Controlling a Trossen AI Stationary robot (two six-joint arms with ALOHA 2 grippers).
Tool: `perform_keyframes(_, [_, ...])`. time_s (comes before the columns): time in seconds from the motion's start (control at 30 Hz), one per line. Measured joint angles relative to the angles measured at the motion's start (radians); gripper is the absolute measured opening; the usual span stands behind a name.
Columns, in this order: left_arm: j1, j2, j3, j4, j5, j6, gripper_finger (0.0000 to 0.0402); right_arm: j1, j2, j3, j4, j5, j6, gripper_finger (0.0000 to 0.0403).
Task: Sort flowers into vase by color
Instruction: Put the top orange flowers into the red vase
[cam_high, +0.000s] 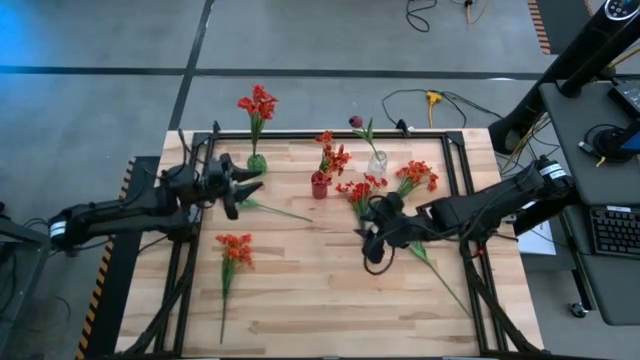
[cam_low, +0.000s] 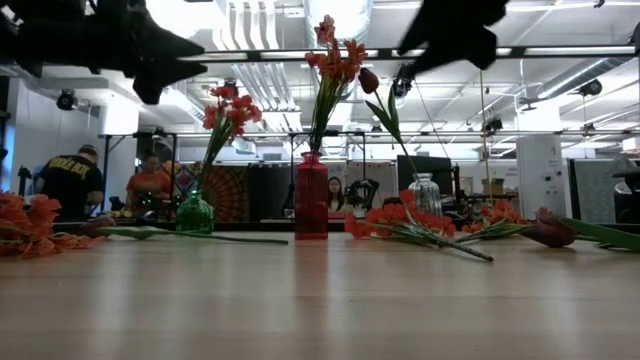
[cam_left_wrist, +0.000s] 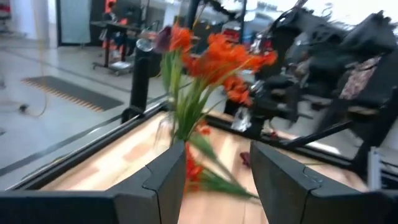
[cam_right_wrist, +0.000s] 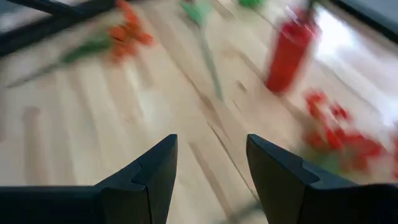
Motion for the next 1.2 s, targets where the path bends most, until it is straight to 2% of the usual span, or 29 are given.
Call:
perform_keyframes(0.13, [-0.015, -0.007, 0.036, -0.023, -0.003, 0.0, 0.016, -0.021, 0.0, 0.046, -0.241, -0.001, 0.187, 0.0185])
perform_keyframes(0.23, [-0.015, -0.003, 0.074, -0.111, -0.003, 0.0, 0.016, -0.04, 0.0, 0.066, -0.394, -0.001, 0.299, 0.0185])
perform_keyframes(0.4, [-0.014, 0.009, 0.122, -0.231, -0.003, -0.006, 0.016, -0.08, 0.0, 0.07, -0.511, -0.002, 0.471, 0.0185])
perform_keyframes(0.5, [-0.014, 0.012, 0.133, -0.279, -0.003, -0.007, 0.016, -0.103, 0.0, 0.07, -0.529, -0.006, 0.561, 0.0185])
perform_keyframes(0.67, [-0.014, 0.009, 0.161, -0.371, -0.003, -0.006, 0.016, -0.127, 0.0, 0.083, -0.519, -0.001, 0.554, 0.0185])
perform_keyframes(0.8, [-0.014, 0.01, 0.189, -0.452, -0.003, 0.001, 0.016, -0.132, 0.0, 0.085, -0.517, 0.052, 0.564, 0.0185])
perform_keyframes(1.2, [-0.014, 0.019, 0.183, -0.458, -0.004, 0.027, 0.016, -0.237, 0.092, 0.021, -0.516, 0.041, 0.78, 0.017])
